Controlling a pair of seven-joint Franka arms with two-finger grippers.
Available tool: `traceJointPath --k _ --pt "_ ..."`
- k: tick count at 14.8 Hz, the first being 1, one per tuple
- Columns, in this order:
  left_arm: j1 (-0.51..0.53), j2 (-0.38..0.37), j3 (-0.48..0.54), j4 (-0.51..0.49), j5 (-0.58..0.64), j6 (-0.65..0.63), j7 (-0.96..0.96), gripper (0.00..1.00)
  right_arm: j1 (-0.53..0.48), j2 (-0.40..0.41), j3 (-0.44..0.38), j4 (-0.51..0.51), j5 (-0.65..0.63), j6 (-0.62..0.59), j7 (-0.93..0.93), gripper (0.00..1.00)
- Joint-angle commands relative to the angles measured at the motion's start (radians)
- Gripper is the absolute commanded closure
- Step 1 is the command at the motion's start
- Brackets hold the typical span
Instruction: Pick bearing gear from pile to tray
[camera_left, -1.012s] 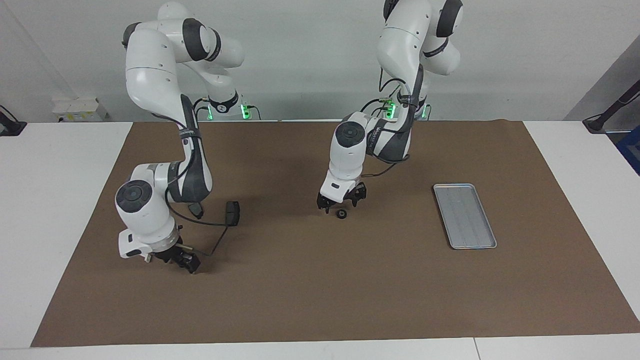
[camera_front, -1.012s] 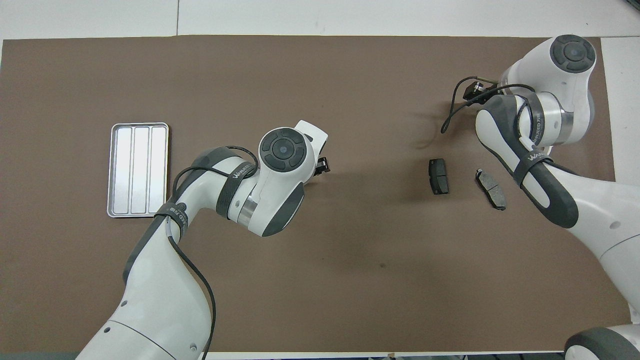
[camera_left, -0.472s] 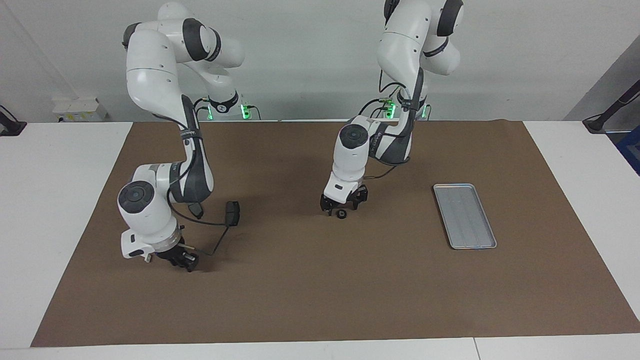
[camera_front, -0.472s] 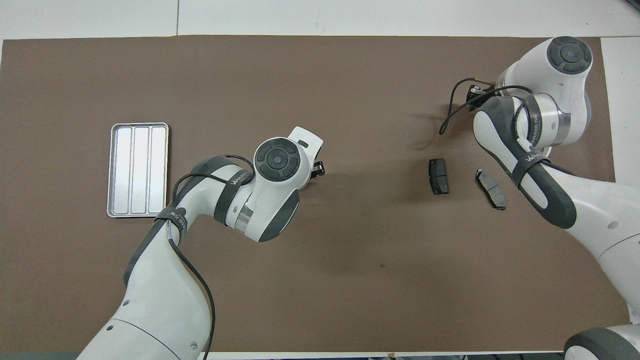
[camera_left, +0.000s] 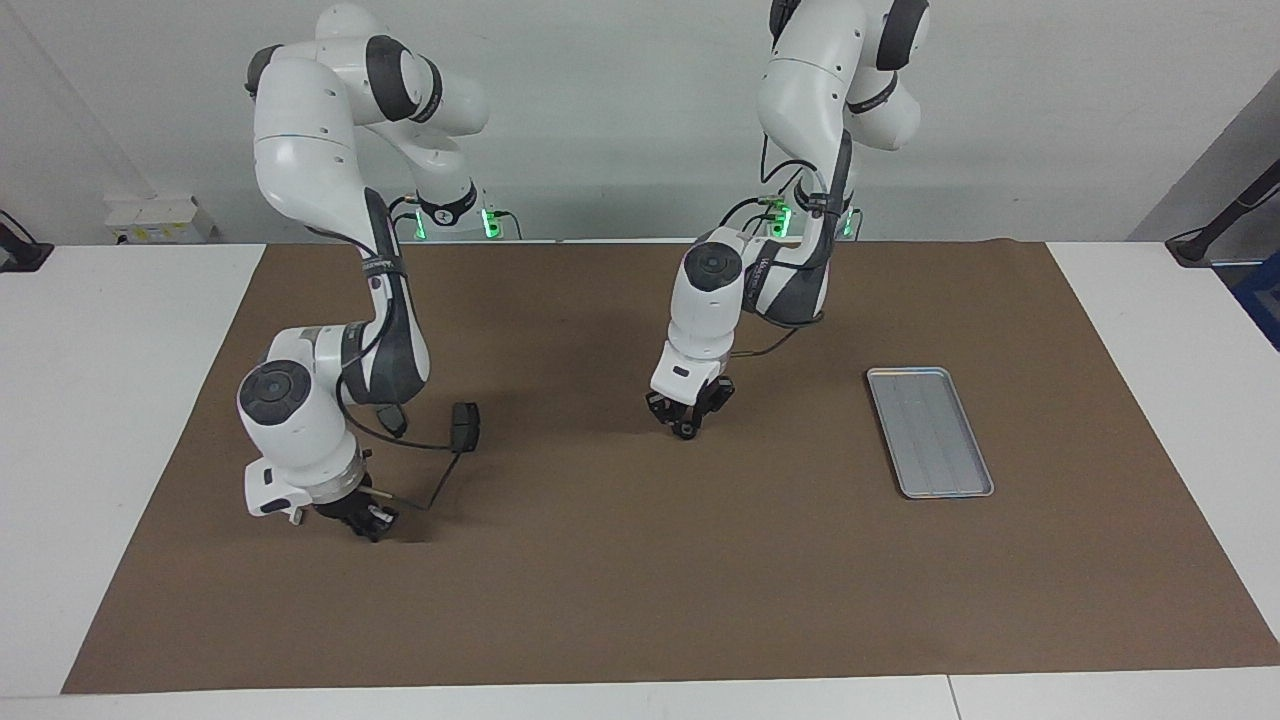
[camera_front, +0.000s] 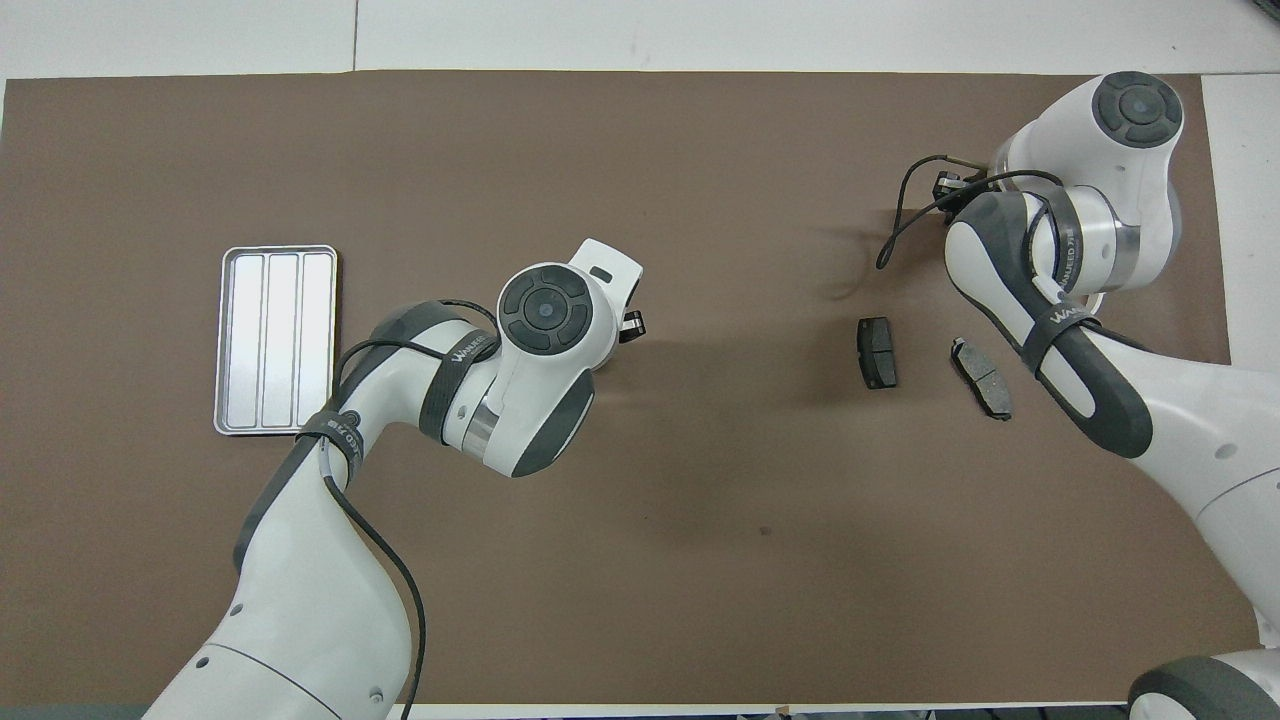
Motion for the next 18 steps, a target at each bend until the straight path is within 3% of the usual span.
traceJointPath --k 1,4,7,9,12,15,18 --pt "0.004 -0.011 0.011 0.084 0.031 -0.149 0.014 1.0 -0.006 -0.011 0.006 -0.006 -0.013 -0.036 -0.017 1.0" --pt "0.125 -0.033 0.006 0.257 0.039 -0.422 0.17 1.0 0.001 -0.059 0.015 0.022 -0.02 -0.169 -0.029 1.0" --pt "0.301 -0.147 0.012 0.267 0.011 -0.57 0.436 1.0 0.013 -0.15 0.087 0.04 -0.006 -0.33 -0.001 1.0" --pt "0.438 -0.181 0.014 0.252 0.011 -0.646 0.678 1.0 0.056 -0.198 0.14 0.075 -0.009 -0.449 0.133 1.0" --pt "0.589 -0.241 0.014 0.126 0.011 -0.613 0.921 1.0 0.21 -0.222 0.17 0.111 -0.006 -0.524 0.383 1.0" --pt "0.635 -0.336 0.014 -0.123 0.011 -0.408 1.02 1.0 0.358 -0.235 0.182 0.085 -0.006 -0.465 0.7 1.0" --pt "0.638 -0.4 0.014 -0.311 0.011 -0.233 1.02 1.0 0.45 -0.228 0.182 0.005 -0.004 -0.339 0.886 1.0"
